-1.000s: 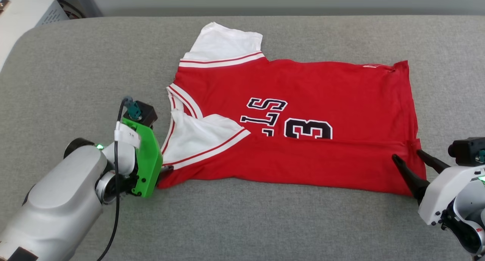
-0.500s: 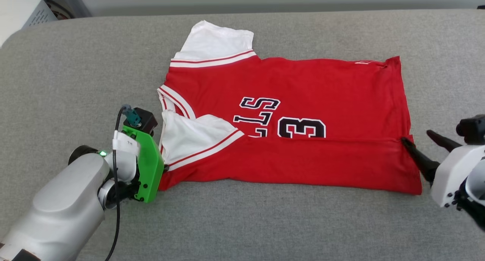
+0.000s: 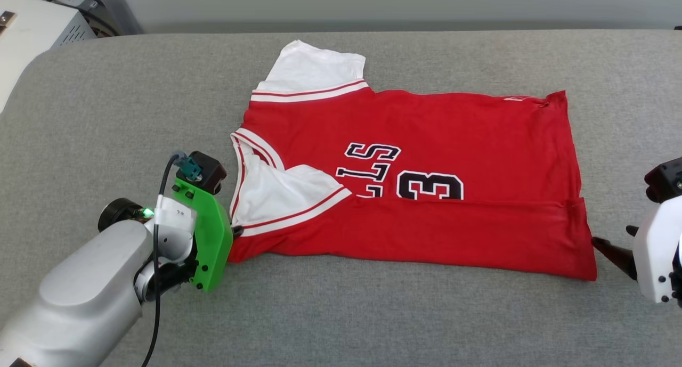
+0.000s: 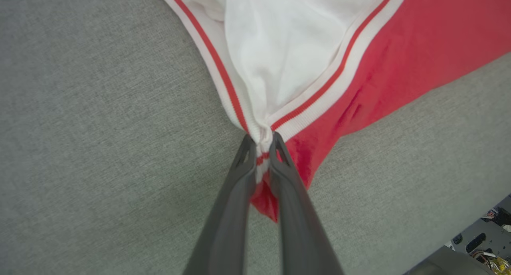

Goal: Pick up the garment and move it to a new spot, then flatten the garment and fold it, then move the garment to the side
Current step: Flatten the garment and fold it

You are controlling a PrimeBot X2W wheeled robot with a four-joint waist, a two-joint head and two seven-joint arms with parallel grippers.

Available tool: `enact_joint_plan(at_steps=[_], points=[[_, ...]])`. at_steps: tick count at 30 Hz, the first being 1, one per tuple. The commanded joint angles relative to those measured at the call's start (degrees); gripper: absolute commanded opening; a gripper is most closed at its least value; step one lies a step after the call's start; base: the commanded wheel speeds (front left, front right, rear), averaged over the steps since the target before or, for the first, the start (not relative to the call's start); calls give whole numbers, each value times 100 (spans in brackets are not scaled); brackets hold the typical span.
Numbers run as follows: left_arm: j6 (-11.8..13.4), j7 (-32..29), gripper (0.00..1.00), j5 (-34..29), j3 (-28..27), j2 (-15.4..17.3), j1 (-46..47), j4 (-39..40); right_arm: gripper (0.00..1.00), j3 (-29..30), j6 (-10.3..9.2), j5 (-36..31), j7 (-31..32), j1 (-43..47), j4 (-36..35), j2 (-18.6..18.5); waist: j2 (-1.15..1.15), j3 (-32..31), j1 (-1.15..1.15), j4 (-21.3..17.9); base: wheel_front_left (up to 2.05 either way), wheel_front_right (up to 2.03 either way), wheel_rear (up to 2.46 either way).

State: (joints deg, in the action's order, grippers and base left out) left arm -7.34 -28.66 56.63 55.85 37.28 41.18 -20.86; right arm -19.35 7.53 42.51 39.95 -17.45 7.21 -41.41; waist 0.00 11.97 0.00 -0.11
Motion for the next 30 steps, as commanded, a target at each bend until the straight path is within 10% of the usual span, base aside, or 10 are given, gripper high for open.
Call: enact_joint_plan(at_steps=[1,13,14,15,30], points=[[-14,69,0,-11,26,17,40,36,100,-44,-4,22,55,17,75,51,0,79,0,52,0,0,0],[-14,282,0,18,207,-3,141,-69,100,-707,-4,-10,-343,56,1324,826,0,298,0,120,0,0,0],[-14,304,0,57,206,4,112,-87,33,-741,-4,3,-428,47,1332,824,0,271,0,104,0,0,0],[-14,352,0,106,195,15,66,-121,0,-787,-4,7,-543,33,1327,801,0,210,0,78,0,0,0],[8,413,0,624,331,454,-654,367,0,-565,-4,463,-1026,818,357,75,0,-660,0,63,0,0,0]])
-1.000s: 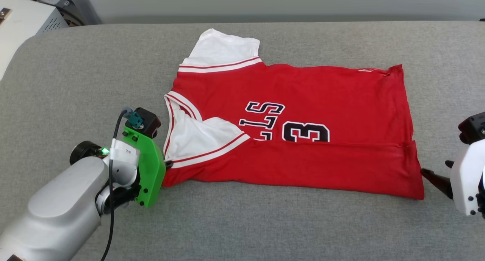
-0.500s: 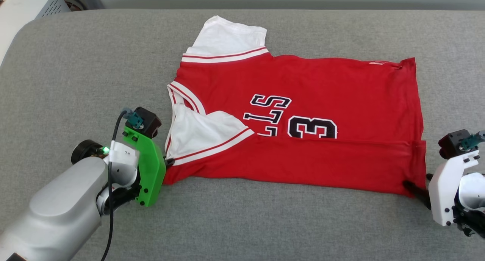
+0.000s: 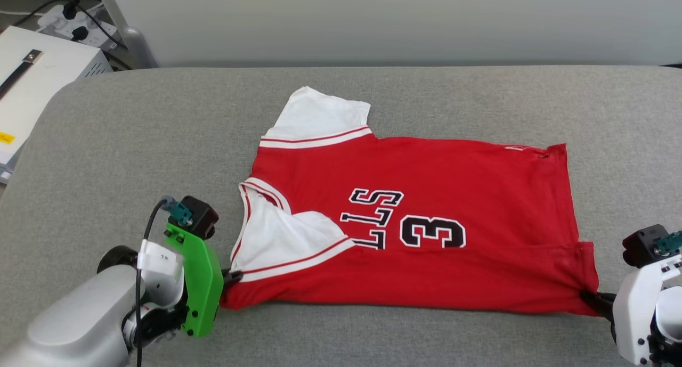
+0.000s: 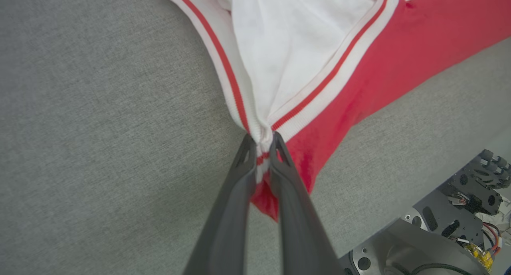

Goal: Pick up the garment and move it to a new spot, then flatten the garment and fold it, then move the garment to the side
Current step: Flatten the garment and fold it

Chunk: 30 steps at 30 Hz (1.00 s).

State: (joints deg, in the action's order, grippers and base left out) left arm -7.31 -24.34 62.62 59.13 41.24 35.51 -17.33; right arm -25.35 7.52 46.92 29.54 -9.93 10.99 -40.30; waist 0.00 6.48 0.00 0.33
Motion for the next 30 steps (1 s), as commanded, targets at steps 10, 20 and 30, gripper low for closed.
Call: enact_joint_plan(at_steps=[10,20,30], points=[[342,15,0,71,67,284,-509,763,0,719,-3,13,436,797,-789,-205,0,37,0,26,0,0,0],[448,151,0,-103,134,121,-498,322,0,784,-3,-310,694,456,-232,313,0,486,0,18,0,0,0],[466,661,100,-261,-111,250,-300,259,100,1105,-3,-562,-342,333,-241,460,0,233,0,86,0,0,0]])
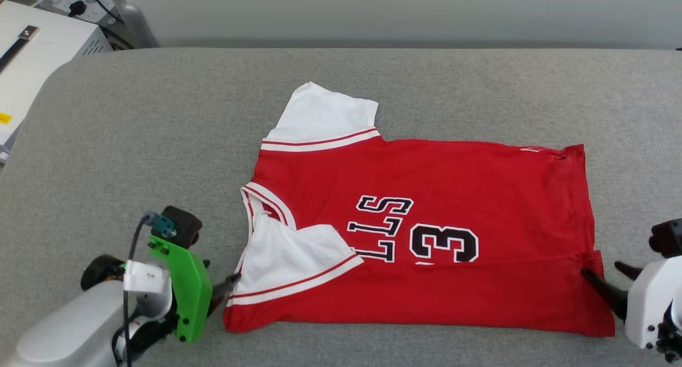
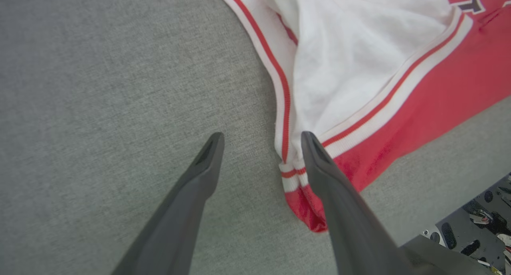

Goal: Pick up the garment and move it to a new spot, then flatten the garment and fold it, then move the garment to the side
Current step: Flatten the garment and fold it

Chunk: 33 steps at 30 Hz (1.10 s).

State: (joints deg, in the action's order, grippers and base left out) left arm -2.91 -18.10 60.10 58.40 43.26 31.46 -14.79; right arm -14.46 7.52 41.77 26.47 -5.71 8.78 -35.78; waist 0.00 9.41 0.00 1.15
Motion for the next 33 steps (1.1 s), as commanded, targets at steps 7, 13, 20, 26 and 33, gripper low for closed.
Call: enact_joint_plan(at_steps=[7,13,20,26,33], points=[[311,445,100,-331,-473,330,674,389,100,853,-3,-959,-1276,-292,-364,543,0,-76,0,-119,0,0,0],[520,840,100,-736,-828,201,1490,270,100,1511,-3,-1879,-2235,-511,-928,1441,0,307,0,-337,0,0,0],[398,757,100,-986,-1085,-228,2889,-340,100,1605,-3,-2351,-2824,-816,-1370,2047,0,1055,0,-669,0,0,0],[-18,-350,100,-819,-997,-611,4106,-1074,100,1376,-3,-2473,-2840,-1010,-1637,2068,0,1698,0,-898,0,0,0],[-313,-1974,100,-448,-742,-910,5092,-1709,100,1266,-3,-2460,-2875,-1280,-1787,2050,0,2263,0,-1111,0,0,0]])
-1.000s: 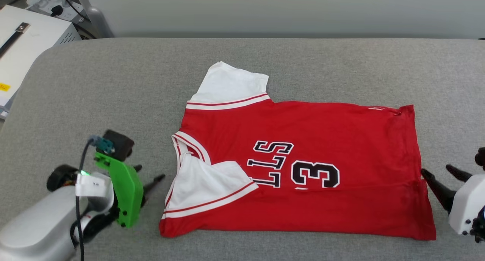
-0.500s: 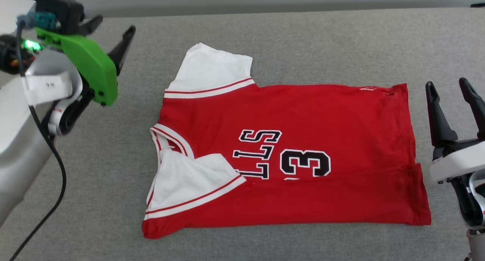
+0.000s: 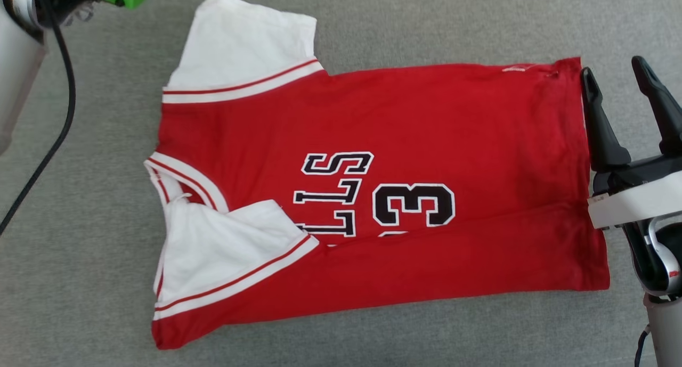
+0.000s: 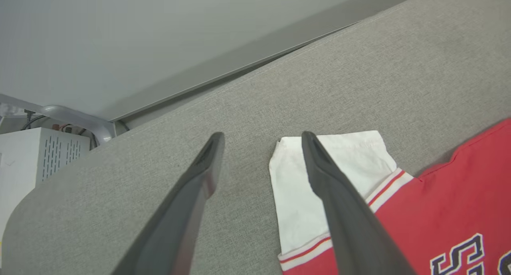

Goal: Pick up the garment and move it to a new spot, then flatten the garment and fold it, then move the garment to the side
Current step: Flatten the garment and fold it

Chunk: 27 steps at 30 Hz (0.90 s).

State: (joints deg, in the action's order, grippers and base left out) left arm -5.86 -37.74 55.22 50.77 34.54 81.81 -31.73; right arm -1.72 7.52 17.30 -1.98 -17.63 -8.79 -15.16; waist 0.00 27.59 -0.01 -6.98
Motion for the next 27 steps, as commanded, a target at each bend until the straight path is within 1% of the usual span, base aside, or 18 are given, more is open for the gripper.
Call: enact_joint_plan(at_steps=[1,7,13,14,15,16,19,23,27], points=[[-43,-199,100,68,71,-66,162,-74,100,-27,-3,-12,-29,-125,-31,-16,0,524,1,-329,0,0,0],[-126,-902,100,80,436,-82,383,-369,100,-203,-3,7,-78,-346,64,-31,0,805,1,-479,0,0,0],[-152,-1090,100,140,697,-29,206,-644,100,-328,-3,43,-175,-487,216,-36,0,919,1,-567,0,0,0],[-158,-1215,100,179,913,11,50,-648,100,-335,-3,68,-219,-507,310,-63,0,888,1,-564,0,0,0],[-159,-1206,66,252,922,26,6,-624,100,-335,-3,81,-227,-516,333,-69,0,866,1,-565,0,0,0],[-160,-1209,0,346,939,39,-52,-592,100,-326,-3,95,-237,-531,359,-80,0,831,1,-560,0,0,0],[-161,-1108,0,412,1045,135,-116,-473,100,-282,-3,112,-272,-594,388,-128,0,723,1,-530,0,0,0],[-161,-727,0,448,1089,204,-115,-340,100,-198,-3,126,-177,-750,386,-296,0,512,1,-428,0,0,0],[-162,-266,0,453,1170,202,-149,-161,100,-181,-3,189,116,-1062,428,-656,0,236,1,-276,0,0,0]])
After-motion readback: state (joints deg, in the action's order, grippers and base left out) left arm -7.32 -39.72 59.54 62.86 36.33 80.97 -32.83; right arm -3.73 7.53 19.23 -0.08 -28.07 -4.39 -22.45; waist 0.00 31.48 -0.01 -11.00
